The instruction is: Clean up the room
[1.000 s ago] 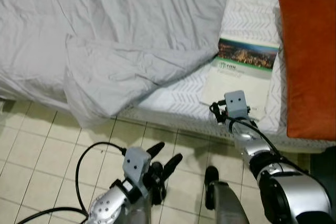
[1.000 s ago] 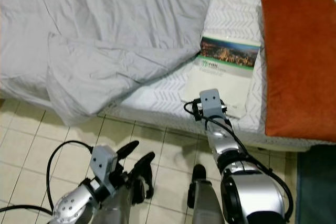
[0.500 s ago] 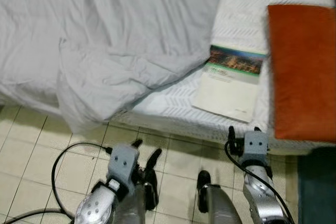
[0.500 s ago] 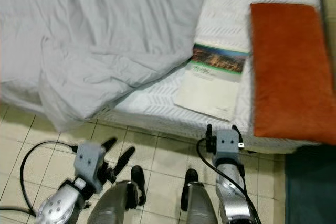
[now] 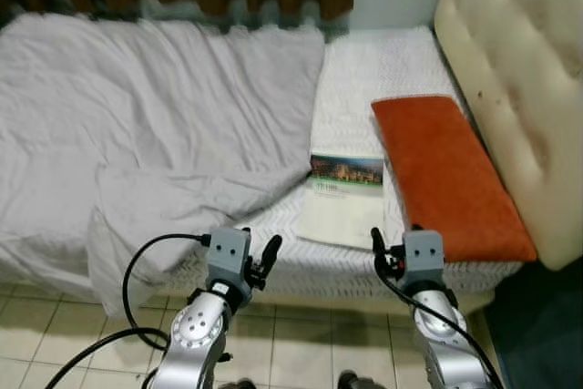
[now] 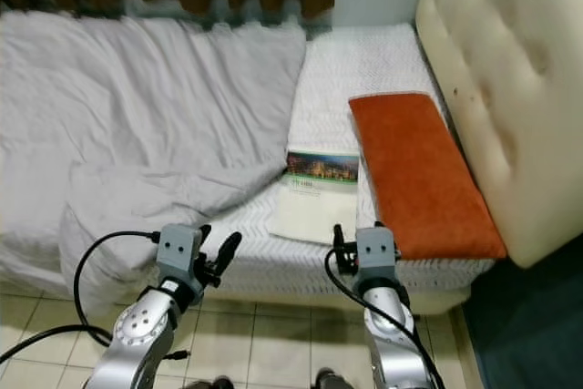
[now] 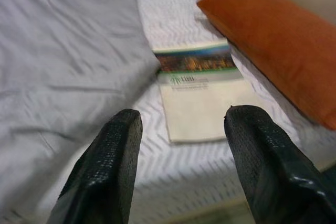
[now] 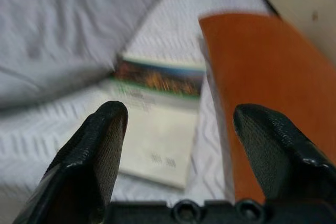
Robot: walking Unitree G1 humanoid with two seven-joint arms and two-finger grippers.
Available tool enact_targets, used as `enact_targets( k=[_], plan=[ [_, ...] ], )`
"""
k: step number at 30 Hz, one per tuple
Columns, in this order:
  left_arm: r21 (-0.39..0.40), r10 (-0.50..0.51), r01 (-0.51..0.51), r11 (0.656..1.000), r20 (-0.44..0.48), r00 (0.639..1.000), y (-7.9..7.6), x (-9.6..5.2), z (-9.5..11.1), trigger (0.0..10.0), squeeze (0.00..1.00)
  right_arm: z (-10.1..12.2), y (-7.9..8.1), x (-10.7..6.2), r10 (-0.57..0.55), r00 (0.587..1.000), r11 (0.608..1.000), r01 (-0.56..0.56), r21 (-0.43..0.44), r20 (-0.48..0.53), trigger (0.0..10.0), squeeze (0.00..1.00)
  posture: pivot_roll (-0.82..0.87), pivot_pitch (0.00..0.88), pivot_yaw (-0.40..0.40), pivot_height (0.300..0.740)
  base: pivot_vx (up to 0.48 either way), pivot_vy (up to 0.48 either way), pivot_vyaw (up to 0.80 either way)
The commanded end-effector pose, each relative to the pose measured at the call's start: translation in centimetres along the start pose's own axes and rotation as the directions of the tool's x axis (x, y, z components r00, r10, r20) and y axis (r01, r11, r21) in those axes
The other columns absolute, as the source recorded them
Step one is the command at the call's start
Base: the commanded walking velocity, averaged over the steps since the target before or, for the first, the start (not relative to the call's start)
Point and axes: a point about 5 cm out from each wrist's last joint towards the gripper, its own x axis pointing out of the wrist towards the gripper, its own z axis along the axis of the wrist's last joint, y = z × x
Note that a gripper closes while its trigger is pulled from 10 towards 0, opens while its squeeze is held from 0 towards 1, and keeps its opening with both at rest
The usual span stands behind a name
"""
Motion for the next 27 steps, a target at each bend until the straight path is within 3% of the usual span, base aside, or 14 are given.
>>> enact_targets(
  k=[1, 9, 19, 23, 25, 27],
  plan=[
    [0.013, 0.005, -0.006, 1.000, 0.008, 1.000, 0.4, 0.3, -0.1, 10.0, 0.00, -0.6, 0.4, -0.2, 0.017, 1.000, 1.000, -0.017, 0.020, -0.026, 10.0, 0.00, -0.02, 0.016, 0.011, 0.740, 0.450, 0.000, 0.00],
    [0.025, -0.042, 0.041, 0.999, 0.002, 0.999, 0.6, 1.3, -0.5, 10.0, 0.00, -0.6, 0.4, -0.2, 0.038, 0.998, 0.999, -0.038, -0.003, -0.044, 10.0, 0.00, -0.04, 0.035, 0.024, 0.740, 0.449, 0.000, 0.00],
    [0.020, -0.084, 0.084, 0.996, 0.007, 0.996, 0.4, 1.8, -0.6, 10.0, 0.00, -1.0, 0.8, 0.1, 0.056, 0.995, 0.998, -0.056, -0.004, -0.082, 10.0, 0.00, -0.04, 0.049, 0.027, 0.740, 0.447, 0.000, -0.80],
    [0.050, -0.088, 0.089, 0.995, -0.007, 0.996, 0.3, 2.0, -0.9, 10.0, 0.00, -1.9, 1.1, 0.2, 0.079, 0.987, 0.996, -0.084, -0.035, -0.141, 10.0, 0.00, -0.04, 0.054, 0.026, 0.740, 0.449, 0.000, 0.00],
    [0.041, -0.073, 0.073, 0.996, -0.009, 0.997, 0.5, 2.0, -1.0, 10.0, 0.00, -1.6, 1.3, 0.3, 0.094, 0.988, 0.995, -0.096, -0.010, -0.120, 10.0, 0.00, -0.03, 0.064, 0.029, 0.740, 0.000, 0.000, 0.00],
    [0.029, -0.054, 0.054, 0.998, 0.010, 0.998, 0.6, 1.8, -0.7, 10.0, 0.00, -1.3, 2.2, 0.7, 0.172, 0.979, 0.980, -0.159, 0.116, -0.114, 10.0, 0.00, -0.03, 0.099, 0.033, 0.740, 0.000, 0.000, 0.00]
  ],
)
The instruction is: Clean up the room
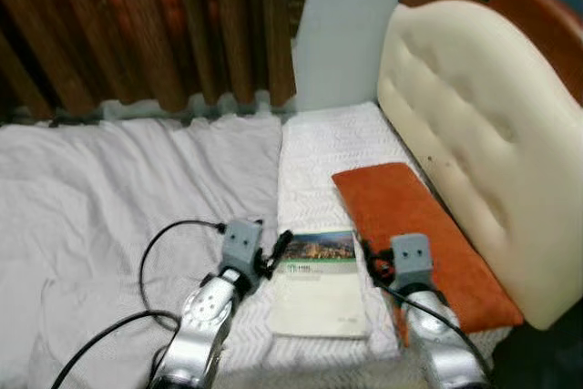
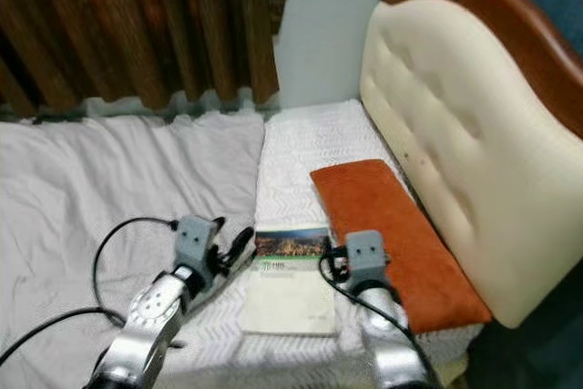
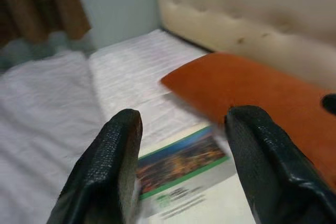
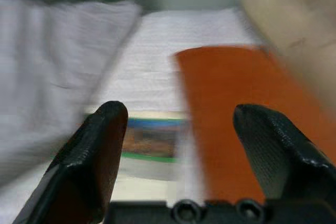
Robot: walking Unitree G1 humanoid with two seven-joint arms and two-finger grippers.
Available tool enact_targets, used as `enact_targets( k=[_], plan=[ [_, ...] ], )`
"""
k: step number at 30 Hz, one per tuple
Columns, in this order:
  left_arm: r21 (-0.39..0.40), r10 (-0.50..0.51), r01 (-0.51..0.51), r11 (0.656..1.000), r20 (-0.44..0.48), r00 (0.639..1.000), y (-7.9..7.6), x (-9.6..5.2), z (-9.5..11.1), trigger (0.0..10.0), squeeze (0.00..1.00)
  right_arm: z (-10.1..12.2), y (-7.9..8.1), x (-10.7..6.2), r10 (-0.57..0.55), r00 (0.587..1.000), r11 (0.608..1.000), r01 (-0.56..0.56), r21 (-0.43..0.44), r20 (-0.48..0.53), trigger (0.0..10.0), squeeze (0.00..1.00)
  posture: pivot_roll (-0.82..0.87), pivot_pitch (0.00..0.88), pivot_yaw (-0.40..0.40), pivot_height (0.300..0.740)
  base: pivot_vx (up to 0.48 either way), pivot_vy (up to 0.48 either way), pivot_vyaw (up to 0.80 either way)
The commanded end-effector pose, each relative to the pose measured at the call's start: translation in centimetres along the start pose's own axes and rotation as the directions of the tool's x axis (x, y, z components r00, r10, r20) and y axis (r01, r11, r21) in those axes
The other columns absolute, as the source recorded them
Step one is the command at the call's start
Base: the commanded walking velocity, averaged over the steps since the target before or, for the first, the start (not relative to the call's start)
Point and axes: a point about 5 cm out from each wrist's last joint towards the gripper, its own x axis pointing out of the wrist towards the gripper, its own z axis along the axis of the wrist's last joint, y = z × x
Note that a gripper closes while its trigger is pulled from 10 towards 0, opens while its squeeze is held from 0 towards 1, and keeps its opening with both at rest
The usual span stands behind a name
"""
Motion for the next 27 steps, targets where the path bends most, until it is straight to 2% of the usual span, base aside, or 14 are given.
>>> enact_targets(
  k=[1, 2, 3, 4, 6, 7, 9, 10, 13, 17, 23, 27],
  plan=[
    [-0.010, 0.020, -0.020, 1.000, 0.021, 1.000, 0.1, -0.3, 0.3, 10.0, 0.00, -0.2, 0.7, 0.5, 0.089, 0.995, 0.993, -0.086, 0.076, -0.034, 10.0, 0.00, -0.02, 0.113, 0.035, 0.740, 0.000, 0.000, 0.00],
    [-0.011, 0.020, -0.020, 1.000, 0.042, 0.999, -0.1, -0.7, 0.6, 10.0, 0.00, -0.3, 1.3, 0.7, 0.132, 0.990, 0.987, -0.126, 0.104, -0.053, 10.0, 0.00, -0.01, 0.156, 0.038, 0.740, 0.000, 0.000, 0.00],
    [-0.011, 0.020, -0.020, 1.000, 0.042, 0.999, -0.1, -0.7, 0.6, 10.0, 0.00, -0.3, 1.3, 0.7, 0.132, 0.990, 0.987, -0.126, 0.104, -0.053, 10.0, 0.00, -0.01, 0.156, 0.038, 0.740, 0.000, 0.000, 0.00],
    [0.020, -0.059, 0.058, 0.998, 0.076, 0.995, -1.2, -2.3, 1.4, 10.0, 0.00, -0.7, 1.9, 0.9, 0.174, 0.980, 0.975, -0.156, 0.156, -0.102, 10.0, 0.00, 0.03, 0.273, 0.040, 0.740, 0.000, 0.000, 0.00],
    [0.041, -0.168, 0.166, 0.985, 0.074, 0.983, -2.5, -4.0, 1.2, 10.0, 0.00, -1.3, 2.4, 1.5, 0.192, 0.971, 0.972, -0.169, 0.161, -0.143, 10.0, 0.00, 0.07, 0.340, 0.046, 0.740, 0.000, 0.000, 0.00],
    [0.044, -0.190, 0.187, 0.981, 0.073, 0.979, -2.7, -4.4, 1.2, 10.0, 0.00, -1.4, 2.5, 1.6, 0.196, 0.969, 0.972, -0.173, 0.157, -0.148, 10.0, 0.00, 0.07, 0.340, 0.046, 0.740, 0.000, 0.000, 0.00],
    [0.060, -0.224, 0.222, 0.973, 0.041, 0.974, -3.1, -5.9, 0.8, 10.0, 0.00, -1.7, 2.8, 2.2, 0.184, 0.967, 0.977, -0.159, 0.145, -0.176, 10.0, 0.00, 0.13, 0.466, 0.069, 0.740, 0.000, 0.000, 0.00],
    [0.060, -0.227, 0.225, 0.972, 0.030, 0.973, -3.1, -6.6, 0.8, 10.0, 0.00, -1.6, 3.0, 2.4, 0.183, 0.966, 0.978, -0.160, 0.132, -0.182, 10.0, 0.00, 0.14, 0.486, 0.072, 0.740, 0.000, 0.000, 0.00],
    [0.024, -0.203, 0.202, 0.979, 0.039, 0.978, -3.2, -8.4, 1.7, 10.0, 0.00, -0.3, 3.7, 3.7, 0.170, 0.972, 0.985, -0.162, 0.062, -0.161, 10.0, 0.00, 0.19, 0.572, 0.062, 0.740, 0.000, 0.000, 0.00],
    [0.001, -0.202, 0.202, 0.979, 0.047, 0.978, -4.2, -9.5, 2.4, 10.0, 0.00, 0.8, 4.0, 4.4, 0.162, 0.978, 0.987, -0.157, 0.042, -0.134, 10.0, 0.00, 0.21, 0.607, 0.050, 0.740, 0.000, 0.000, 0.00],
    [-0.058, -0.200, 0.201, 0.978, 0.025, 0.980, -7.1, -12.1, 2.9, 10.0, 0.00, 2.3, 5.0, 5.3, 0.146, 0.985, 0.989, -0.148, -0.007, -0.095, 10.0, 0.00, 0.22, 0.641, 0.029, 0.740, 0.000, 0.000, 0.00],
    [-0.088, -0.187, 0.187, 0.978, 0.010, 0.982, -7.8, -13.0, 3.3, 10.0, 0.00, 2.4, 5.3, 5.4, 0.141, 0.986, 0.989, -0.143, -0.020, -0.093, 10.0, 0.00, 0.24, 0.648, 0.034, 0.740, 0.000, 0.000, 0.00]
  ],
)
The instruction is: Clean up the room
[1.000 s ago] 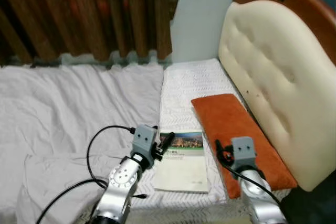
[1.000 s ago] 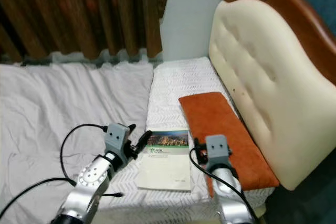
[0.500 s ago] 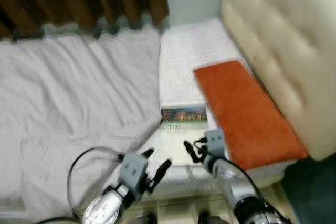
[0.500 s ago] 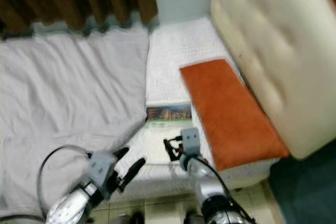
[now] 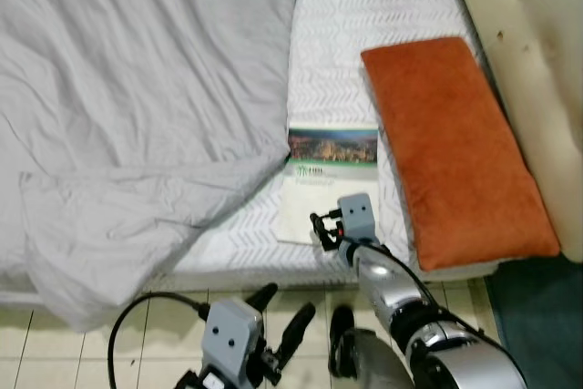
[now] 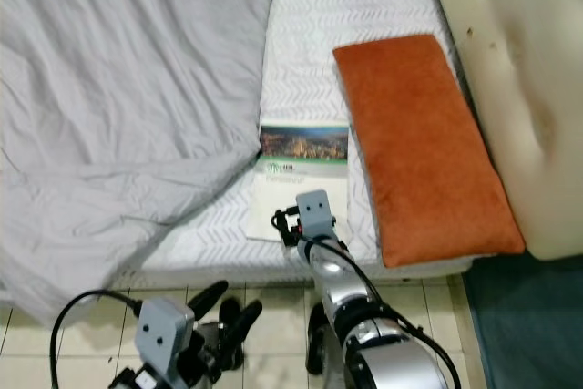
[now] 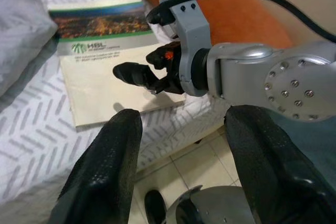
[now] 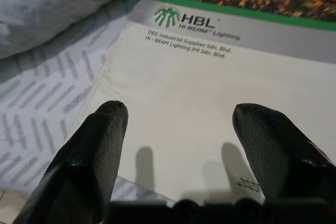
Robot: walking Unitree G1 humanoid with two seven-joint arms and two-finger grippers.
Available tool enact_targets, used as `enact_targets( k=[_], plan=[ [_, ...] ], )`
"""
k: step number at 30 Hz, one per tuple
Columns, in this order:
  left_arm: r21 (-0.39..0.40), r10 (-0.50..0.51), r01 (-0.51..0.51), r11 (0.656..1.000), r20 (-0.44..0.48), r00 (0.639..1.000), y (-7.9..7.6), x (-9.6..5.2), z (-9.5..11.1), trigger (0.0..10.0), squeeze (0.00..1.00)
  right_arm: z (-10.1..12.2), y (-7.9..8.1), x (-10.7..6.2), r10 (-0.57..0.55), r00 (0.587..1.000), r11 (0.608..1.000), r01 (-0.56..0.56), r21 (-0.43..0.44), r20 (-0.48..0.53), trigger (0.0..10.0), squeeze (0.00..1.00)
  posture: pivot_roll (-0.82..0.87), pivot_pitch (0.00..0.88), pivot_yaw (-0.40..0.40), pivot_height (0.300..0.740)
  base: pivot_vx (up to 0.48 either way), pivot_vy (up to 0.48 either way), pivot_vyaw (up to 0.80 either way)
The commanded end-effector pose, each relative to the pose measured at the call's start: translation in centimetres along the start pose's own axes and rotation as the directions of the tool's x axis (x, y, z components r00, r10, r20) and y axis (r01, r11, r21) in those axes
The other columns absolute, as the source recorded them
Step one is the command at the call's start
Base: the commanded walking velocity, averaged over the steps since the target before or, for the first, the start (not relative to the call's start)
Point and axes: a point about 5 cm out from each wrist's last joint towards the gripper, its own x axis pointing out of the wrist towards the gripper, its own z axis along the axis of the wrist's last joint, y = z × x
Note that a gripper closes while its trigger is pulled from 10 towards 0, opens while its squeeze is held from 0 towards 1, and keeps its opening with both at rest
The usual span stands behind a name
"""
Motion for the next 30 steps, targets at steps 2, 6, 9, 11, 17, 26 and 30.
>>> enact_targets(
  k=[2, 6, 9, 11, 17, 26, 30],
  plan=[
    [-0.020, 0.008, -0.009, 1.000, -0.031, 0.999, -1.3, -1.2, 0.6, 10.0, 0.00, -1.7, 1.0, -0.4, 0.006, 0.998, 1.000, -0.006, -0.011, -0.061, 10.0, 0.00, 0.26, 0.663, 0.042, 0.740, 0.000, 0.000, 0.00],
    [-0.024, 0.009, -0.010, 1.000, -0.030, 0.999, -1.7, -1.7, 1.2, 10.0, 0.00, -2.0, 1.3, -0.5, 0.006, 0.997, 1.000, -0.007, -0.018, -0.072, 10.0, 0.00, 0.27, 0.675, 0.053, 0.740, 0.000, 0.000, 0.00],
    [-0.021, -0.044, 0.043, 0.999, -0.040, 0.998, -2.6, -2.3, 1.3, 10.0, 0.00, -2.4, 1.5, -0.6, 0.004, 0.997, 1.000, -0.005, -0.018, -0.083, 10.0, 0.00, 0.30, 0.693, 0.066, 0.740, 0.000, 0.000, 0.00],
    [-0.011, -0.051, 0.051, 0.999, -0.049, 0.997, -2.8, -2.5, 1.3, 10.0, 0.00, -2.4, 1.5, -0.6, -0.001, 0.997, 1.000, 0.000, -0.021, -0.082, 10.0, 0.00, 0.30, 0.701, 0.072, 0.740, 0.000, 0.000, 0.00],
    [-0.008, -0.023, 0.022, 1.000, -0.065, 0.998, -2.5, -2.3, 1.4, 10.0, 0.00, -2.9, 0.3, -0.7, -0.065, 0.991, 0.996, 0.056, -0.074, -0.119, 10.0, 0.00, 0.30, 0.704, 0.088, 0.740, 0.000, 0.000, 0.00],
    [-0.023, -0.041, 0.040, 0.999, -0.077, 0.996, -3.4, -2.8, 1.4, 10.0, 0.00, -3.9, -1.0, -1.0, -0.129, 0.965, 0.985, 0.151, 0.083, -0.227, 10.0, 0.00, 0.29, 0.712, 0.080, 0.740, 0.000, 0.000, 0.00],
    [-0.020, -0.033, 0.032, 0.999, -0.079, 0.996, -3.5, -2.8, 1.6, 10.0, 0.00, -4.0, -2.2, -1.2, -0.170, 0.954, 0.982, 0.186, 0.044, -0.247, 10.0, 0.00, 0.30, 0.710, 0.079, 0.740, 0.000, 0.000, 0.00]
  ],
)
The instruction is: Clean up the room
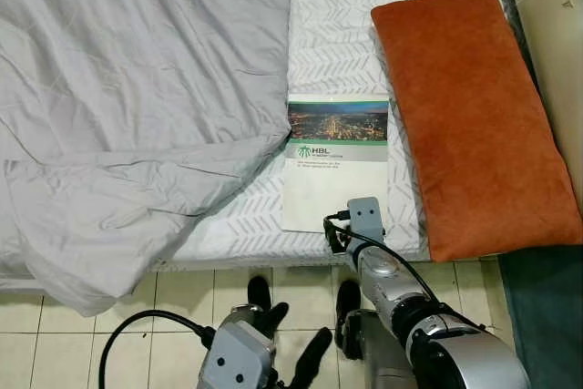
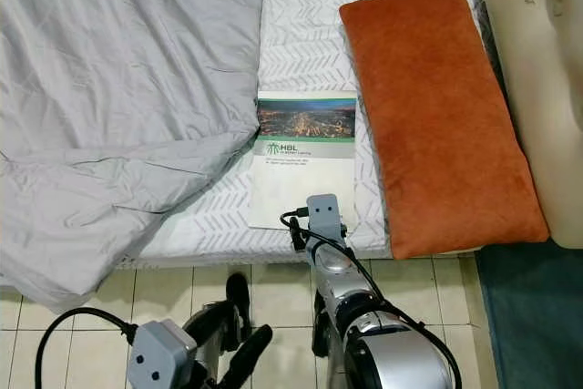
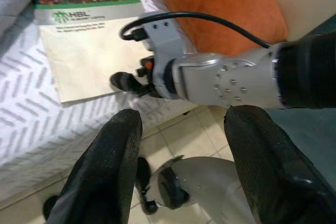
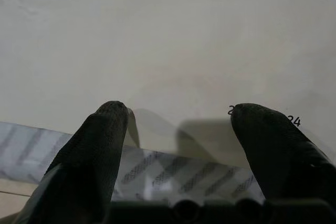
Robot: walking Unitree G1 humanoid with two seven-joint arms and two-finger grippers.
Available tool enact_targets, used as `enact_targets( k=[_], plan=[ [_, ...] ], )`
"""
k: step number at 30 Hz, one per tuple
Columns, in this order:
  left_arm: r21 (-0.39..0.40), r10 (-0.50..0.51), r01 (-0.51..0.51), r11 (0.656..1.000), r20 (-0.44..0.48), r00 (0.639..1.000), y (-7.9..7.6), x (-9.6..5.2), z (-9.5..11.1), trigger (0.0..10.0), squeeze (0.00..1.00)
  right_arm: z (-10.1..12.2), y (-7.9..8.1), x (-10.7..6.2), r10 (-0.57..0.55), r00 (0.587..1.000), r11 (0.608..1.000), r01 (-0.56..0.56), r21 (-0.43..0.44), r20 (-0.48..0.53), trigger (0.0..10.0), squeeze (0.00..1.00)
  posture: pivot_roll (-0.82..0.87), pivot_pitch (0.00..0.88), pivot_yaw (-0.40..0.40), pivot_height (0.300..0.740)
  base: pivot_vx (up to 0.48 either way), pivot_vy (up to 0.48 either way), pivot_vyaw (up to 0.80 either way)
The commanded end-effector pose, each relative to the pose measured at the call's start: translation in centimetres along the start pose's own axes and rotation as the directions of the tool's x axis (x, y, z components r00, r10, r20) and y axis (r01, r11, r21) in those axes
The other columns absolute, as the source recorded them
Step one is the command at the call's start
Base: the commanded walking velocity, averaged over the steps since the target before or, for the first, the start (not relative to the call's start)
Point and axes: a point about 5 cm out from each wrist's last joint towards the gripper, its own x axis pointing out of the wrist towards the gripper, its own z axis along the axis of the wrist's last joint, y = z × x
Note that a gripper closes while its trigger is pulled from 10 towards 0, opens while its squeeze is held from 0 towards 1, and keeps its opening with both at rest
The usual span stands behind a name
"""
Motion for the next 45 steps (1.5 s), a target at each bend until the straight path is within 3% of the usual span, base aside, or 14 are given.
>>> enact_targets(
  k=[1, 4, 7, 14, 19, 24, 29, 30, 32, 34, 37, 40, 42, 45],
  plan=[
    [-0.012, 0.006, -0.006, 1.000, -0.040, 0.999, -0.4, -0.6, -0.3, 10.0, 0.00, -2.8, -0.6, -0.6, -0.033, 0.993, 0.999, 0.033, 0.002, -0.112, 10.0, 0.00, 0.30, 0.710, 0.079, 0.740, 0.000, 0.000, 0.00],
    [-0.008, 0.016, -0.016, 1.000, -0.045, 0.999, -0.2, -0.7, -0.3, 10.0, 0.00, -2.7, -1.4, -0.6, -0.059, 0.992, 0.998, 0.057, -0.023, -0.115, 10.0, 0.00, 0.30, 0.712, 0.079, 0.740, 0.000, 0.000, 0.00],
    [-0.002, 0.029, -0.029, 1.000, -0.066, 0.997, 0.0, -1.1, -0.7, 10.0, 0.00, -1.9, -3.4, -0.5, -0.127, 0.988, 0.991, 0.123, -0.043, -0.083, 10.0, 0.00, 0.28, 0.707, 0.069, 0.740, 0.000, 0.000, 0.00],
    [0.004, 0.022, -0.021, 1.000, -0.070, 0.997, -0.1, -1.0, -0.9, 10.0, 0.00, -1.1, -4.2, -0.4, -0.152, 0.987, 0.988, 0.150, -0.049, -0.058, 10.0, 0.00, 0.27, 0.705, 0.062, 0.740, 0.000, 0.000, 0.00],
    [0.007, 0.024, -0.023, 1.000, -0.070, 0.997, 0.0, -0.8, -1.0, 10.0, 0.00, -0.8, -3.0, -0.2, -0.099, 0.994, 0.995, 0.098, -0.020, -0.053, 10.0, 0.00, 0.26, 0.701, 0.059, 0.740, 0.000, 0.000, 0.00],
    [0.032, 0.034, -0.032, 0.999, -0.067, 0.997, 0.3, -0.5, -1.1, 10.0, 0.00, -0.5, -0.2, 0.0, 0.003, 0.999, 1.000, -0.003, -0.001, -0.034, 10.0, 0.00, 0.24, 0.700, 0.049, 0.740, 0.000, 0.000, 0.00],
    [0.052, 0.049, -0.045, 0.998, -0.063, 0.997, 0.8, -0.2, -1.2, 10.0, 0.00, -0.4, 0.6, 0.0, 0.024, 0.999, 1.000, -0.024, 0.006, -0.027, 10.0, 0.00, 0.24, 0.700, 0.045, 0.740, 0.000, 0.000, 0.00],
    [0.115, 0.088, -0.082, 0.990, -0.047, 0.995, 2.6, 1.2, -1.4, 10.0, 0.00, 0.2, 0.1, 0.0, 0.005, 1.000, 1.000, -0.005, 0.013, 0.018, 10.0, 0.00, 0.18, 0.691, 0.015, 0.740, 0.000, 0.000, 0.00],
    [0.115, 0.088, -0.082, 0.990, -0.047, 0.995, 2.6, 1.2, -1.4, 10.0, 0.00, 0.2, 0.1, 0.0, 0.005, 1.000, 1.000, -0.005, 0.013, 0.018, 10.0, 0.00, 0.18, 0.691, 0.015, 0.740, 0.000, 0.000, 0.00],
    [0.153, 0.139, -0.133, 0.979, -0.026, 0.990, 4.8, 2.6, -1.5, 10.0, 0.00, 0.6, -0.8, -0.1, -0.016, 0.996, 1.000, 0.018, -0.023, 0.090, 10.0, 0.00, 0.11, 0.656, -0.017, 0.740, 0.000, 0.000, 0.00],
    [0.155, 0.160, -0.155, 0.976, -0.018, 0.987, 5.7, 3.2, -1.6, 10.0, 0.00, 0.5, -1.2, -0.3, -0.021, 0.993, 0.999, 0.027, -0.048, 0.116, 10.0, 0.00, 0.10, 0.646, -0.021, 0.740, 0.000, 0.000, 0.00],
    [0.128, 0.199, -0.195, 0.972, -0.018, 0.980, 7.4, 4.0, -2.2, 10.0, 0.00, -1.0, -3.1, -1.9, -0.044, 0.975, 0.995, 0.062, -0.075, 0.216, 10.0, 0.00, 0.05, 0.524, -0.044, 0.740, 0.000, 0.000, 0.00],
    [0.125, 0.209, -0.205, 0.971, -0.025, 0.978, 7.8, 4.1, -2.4, 10.0, 0.00, -1.2, -3.8, -2.8, -0.056, 0.964, 0.992, 0.083, -0.095, 0.259, 10.0, 0.00, 0.05, 0.505, -0.047, 0.740, 0.000, 0.000, 0.00],
    [0.101, 0.229, -0.224, 0.969, -0.041, 0.972, 9.0, 5.0, -3.5, 10.0, 0.00, -1.5, -5.1, -4.5, -0.098, 0.945, 0.985, 0.136, -0.103, 0.313, 10.0, 0.00, -0.01, 0.403, -0.055, 0.740, 0.000, 0.000, 0.00]
  ],
)
